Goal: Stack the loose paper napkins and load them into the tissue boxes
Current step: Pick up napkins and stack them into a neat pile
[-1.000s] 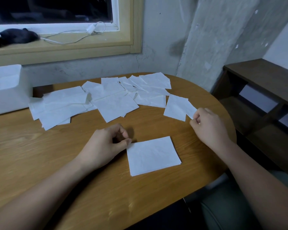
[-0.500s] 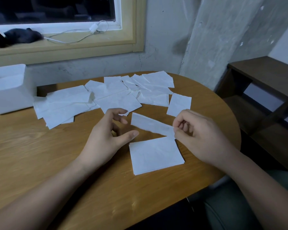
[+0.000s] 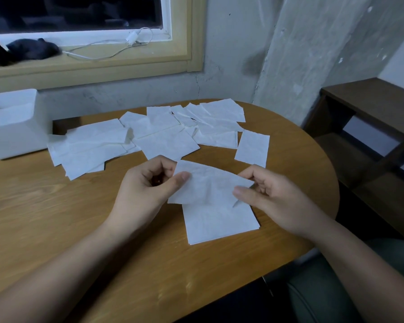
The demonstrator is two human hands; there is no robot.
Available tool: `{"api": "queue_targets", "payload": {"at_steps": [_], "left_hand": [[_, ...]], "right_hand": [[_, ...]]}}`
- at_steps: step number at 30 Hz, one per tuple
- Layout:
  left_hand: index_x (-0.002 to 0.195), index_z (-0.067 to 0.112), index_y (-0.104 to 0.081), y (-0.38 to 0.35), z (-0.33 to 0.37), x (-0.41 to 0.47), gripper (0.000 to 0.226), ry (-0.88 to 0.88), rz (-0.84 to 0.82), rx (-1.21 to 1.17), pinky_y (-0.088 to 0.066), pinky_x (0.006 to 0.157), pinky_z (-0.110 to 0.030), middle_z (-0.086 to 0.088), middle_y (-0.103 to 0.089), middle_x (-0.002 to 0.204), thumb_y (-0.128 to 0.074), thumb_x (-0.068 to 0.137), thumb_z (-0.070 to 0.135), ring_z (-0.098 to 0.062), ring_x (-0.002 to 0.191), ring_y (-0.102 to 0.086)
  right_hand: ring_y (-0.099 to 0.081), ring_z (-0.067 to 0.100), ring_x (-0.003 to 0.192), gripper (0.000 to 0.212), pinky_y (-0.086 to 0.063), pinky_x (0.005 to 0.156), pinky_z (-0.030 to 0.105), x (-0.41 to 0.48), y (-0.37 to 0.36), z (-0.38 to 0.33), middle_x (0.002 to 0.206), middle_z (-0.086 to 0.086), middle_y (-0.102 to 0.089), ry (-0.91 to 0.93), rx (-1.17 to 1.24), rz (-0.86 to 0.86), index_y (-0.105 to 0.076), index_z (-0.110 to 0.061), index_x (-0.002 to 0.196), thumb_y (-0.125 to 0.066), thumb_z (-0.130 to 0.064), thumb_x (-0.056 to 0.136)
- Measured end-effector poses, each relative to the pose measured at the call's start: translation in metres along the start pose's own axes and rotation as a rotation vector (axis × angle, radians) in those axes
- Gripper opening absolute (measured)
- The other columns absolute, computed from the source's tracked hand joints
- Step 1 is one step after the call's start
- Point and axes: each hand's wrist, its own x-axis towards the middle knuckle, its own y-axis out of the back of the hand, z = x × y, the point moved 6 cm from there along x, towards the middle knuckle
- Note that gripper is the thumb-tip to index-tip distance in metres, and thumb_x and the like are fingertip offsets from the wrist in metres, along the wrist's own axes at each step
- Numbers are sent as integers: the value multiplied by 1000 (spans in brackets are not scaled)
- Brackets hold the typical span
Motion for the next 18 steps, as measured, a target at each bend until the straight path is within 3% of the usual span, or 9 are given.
{"api": "queue_targets", "payload": {"at_steps": [3,7,10,12,15,18], "left_hand": [[86,20,-76,0,-1,1,14,47,7,-21,-49,73,-44,-20,-71,87,-80,94,31,-34,76,-63],[84,22,-77,-4,-3,2,12,120,-24,-52,-55,80,-45,-21,-74,93,-80,94,26,-33,83,-71],[87,19,-76,-6,-7,3,11,177,-104,-24,-56,87,-43,-23,-74,90,-84,92,23,-33,84,-73],[90,12,-72,-8,-13,3,22,234,-161,52,-50,81,-37,-17,-72,80,-88,89,27,-27,72,-65],[84,11,-68,-10,-19,2,27,340,-247,170,-41,59,-22,4,-66,64,-90,87,26,-14,56,-49],[91,8,-71,-13,-22,-2,28,443,-357,225,-39,52,-16,3,-76,73,-92,85,25,-13,54,-49]], "right_hand": [[-74,10,100,27,-63,91,43,-3,-9,6,109,-15,-77,-36,-14,-8,-69,-37,117,-78,-47,93],[-77,20,101,12,-61,96,51,-2,-5,17,105,1,-80,-32,148,105,-73,-15,111,-70,-24,103],[-77,20,91,9,-61,84,40,-3,4,24,94,5,-80,-73,193,204,-72,-12,100,-73,-21,101],[-75,16,81,8,-56,74,31,-3,8,30,88,2,-79,-116,182,254,-73,-15,96,-76,-22,99],[-70,8,69,5,-54,66,27,-2,5,38,85,-3,-80,-181,134,248,-75,-18,100,-76,-23,98],[-69,7,65,4,-53,62,24,-2,-3,46,82,-3,-80,-222,128,210,-75,-18,101,-76,-20,99]]}}
